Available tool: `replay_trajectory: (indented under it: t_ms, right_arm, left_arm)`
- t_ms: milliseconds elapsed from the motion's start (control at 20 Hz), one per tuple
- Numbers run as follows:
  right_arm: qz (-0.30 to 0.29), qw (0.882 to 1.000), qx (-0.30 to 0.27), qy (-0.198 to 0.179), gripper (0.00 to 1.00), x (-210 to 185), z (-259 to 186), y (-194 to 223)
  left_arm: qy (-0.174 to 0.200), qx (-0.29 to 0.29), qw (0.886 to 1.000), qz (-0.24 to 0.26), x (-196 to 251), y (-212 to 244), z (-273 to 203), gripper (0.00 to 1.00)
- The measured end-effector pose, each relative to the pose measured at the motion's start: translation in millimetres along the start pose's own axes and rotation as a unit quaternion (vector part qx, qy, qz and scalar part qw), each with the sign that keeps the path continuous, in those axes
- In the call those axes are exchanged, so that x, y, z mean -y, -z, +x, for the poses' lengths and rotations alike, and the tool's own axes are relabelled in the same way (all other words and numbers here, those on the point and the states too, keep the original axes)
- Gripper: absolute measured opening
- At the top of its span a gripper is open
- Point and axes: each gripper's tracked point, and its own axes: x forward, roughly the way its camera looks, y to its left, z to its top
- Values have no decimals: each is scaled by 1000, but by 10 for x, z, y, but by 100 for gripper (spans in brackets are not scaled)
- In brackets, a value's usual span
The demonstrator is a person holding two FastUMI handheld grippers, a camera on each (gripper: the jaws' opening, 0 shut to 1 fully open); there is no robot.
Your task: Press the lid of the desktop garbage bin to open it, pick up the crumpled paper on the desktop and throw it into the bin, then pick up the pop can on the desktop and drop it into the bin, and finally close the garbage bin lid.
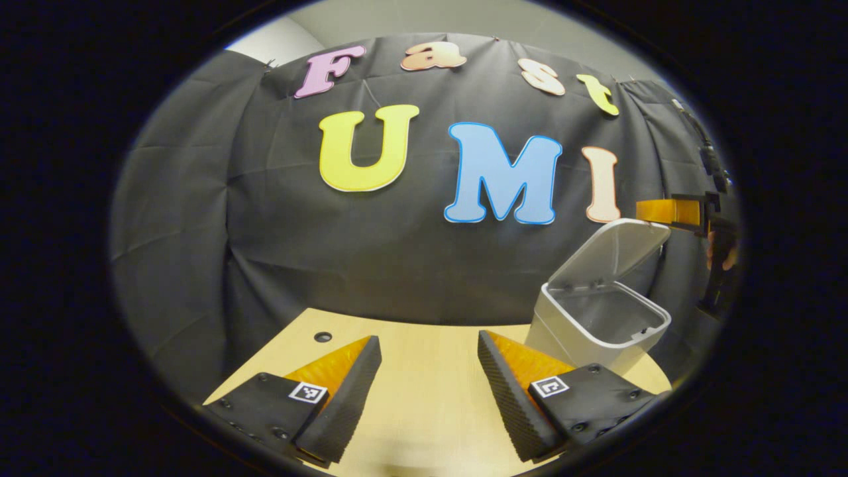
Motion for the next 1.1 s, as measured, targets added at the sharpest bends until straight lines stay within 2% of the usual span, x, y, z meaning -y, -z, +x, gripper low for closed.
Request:
replay_trajectory:
  t_ms: [50, 150, 450, 1100]
  right_arm:
    - [0, 1000, -7, 0, 86, -2, -13, 60]
    - [0, 1000, -23, -1, 86, -10, -14, 171]
    - [-3, 997, -71, -4, 86, -72, -14, 617]
    - [-2, 992, -127, -7, 86, -142, -102, 1165]
  left_arm:
    - [1, 0, 1000, 1, 7, 8, -18, 91]
    - [1, 0, 1000, 4, 6, 12, -37, 91]
    - [-1, -1, 1000, 6, -17, 14, -34, 100]
    - [4, -5, 1000, 8, 65, 62, 34, 100]
